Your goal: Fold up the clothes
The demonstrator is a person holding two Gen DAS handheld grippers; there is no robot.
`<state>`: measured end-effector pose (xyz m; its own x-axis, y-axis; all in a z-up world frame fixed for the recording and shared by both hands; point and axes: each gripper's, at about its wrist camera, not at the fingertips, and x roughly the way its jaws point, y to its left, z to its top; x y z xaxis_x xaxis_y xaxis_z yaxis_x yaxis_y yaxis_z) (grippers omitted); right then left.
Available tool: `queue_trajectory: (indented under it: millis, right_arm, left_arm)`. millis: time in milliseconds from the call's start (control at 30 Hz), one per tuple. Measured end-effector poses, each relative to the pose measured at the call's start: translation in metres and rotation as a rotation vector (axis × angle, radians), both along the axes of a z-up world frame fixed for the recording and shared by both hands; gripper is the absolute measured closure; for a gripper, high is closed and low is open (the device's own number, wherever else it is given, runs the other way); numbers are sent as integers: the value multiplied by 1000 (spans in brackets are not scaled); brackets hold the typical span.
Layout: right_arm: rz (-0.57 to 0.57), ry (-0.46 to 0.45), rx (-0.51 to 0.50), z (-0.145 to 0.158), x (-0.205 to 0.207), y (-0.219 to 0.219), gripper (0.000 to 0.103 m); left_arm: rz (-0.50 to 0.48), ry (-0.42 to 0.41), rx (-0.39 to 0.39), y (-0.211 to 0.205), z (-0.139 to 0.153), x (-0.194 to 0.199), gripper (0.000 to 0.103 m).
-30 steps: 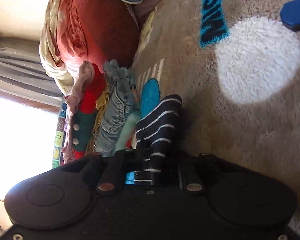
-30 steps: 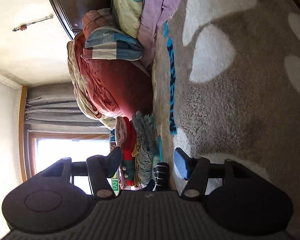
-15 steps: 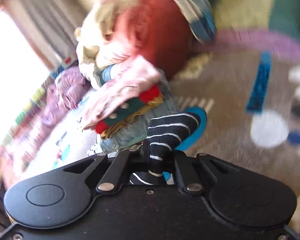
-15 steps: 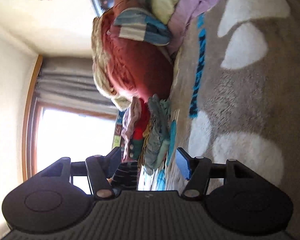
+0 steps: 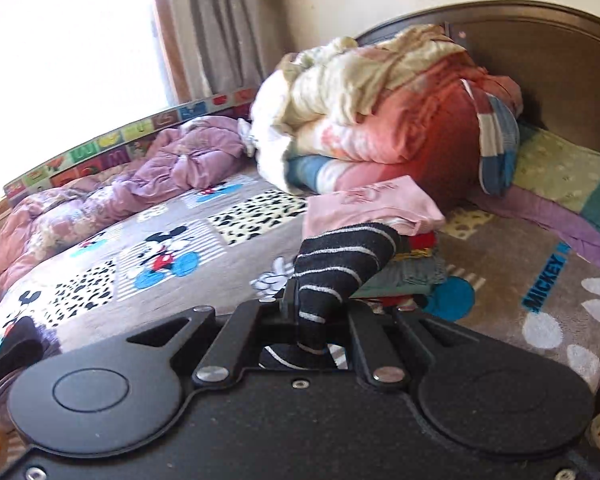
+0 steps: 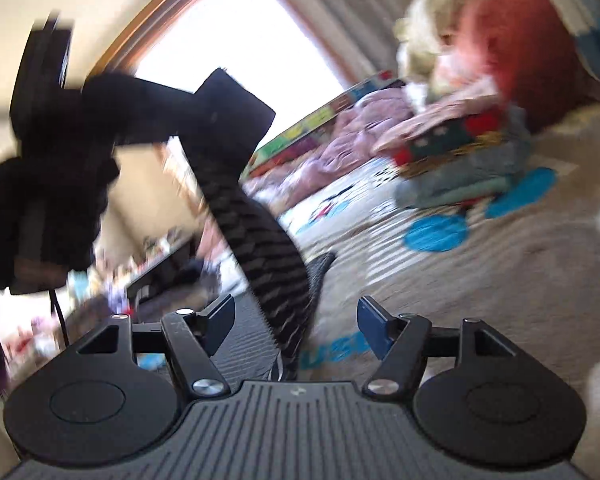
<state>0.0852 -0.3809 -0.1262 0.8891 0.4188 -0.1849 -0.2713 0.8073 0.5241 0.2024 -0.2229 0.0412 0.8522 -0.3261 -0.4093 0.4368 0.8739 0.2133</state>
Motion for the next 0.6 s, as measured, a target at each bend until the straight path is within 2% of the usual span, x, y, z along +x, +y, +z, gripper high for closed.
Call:
queue_trajectory:
  millis: [133, 267, 600]
  right_arm:
    - [62, 52, -203, -2, 6, 52, 35]
    - [95, 83, -351, -8, 10, 84, 35]
    - [120, 87, -495, -17, 12, 118, 35]
  left_arm:
    - [53, -5, -39, 40, 7, -4, 100]
    - [102, -9, -75, 77, 11, -7, 100]
    - [210, 6, -159, 164, 3, -15, 100]
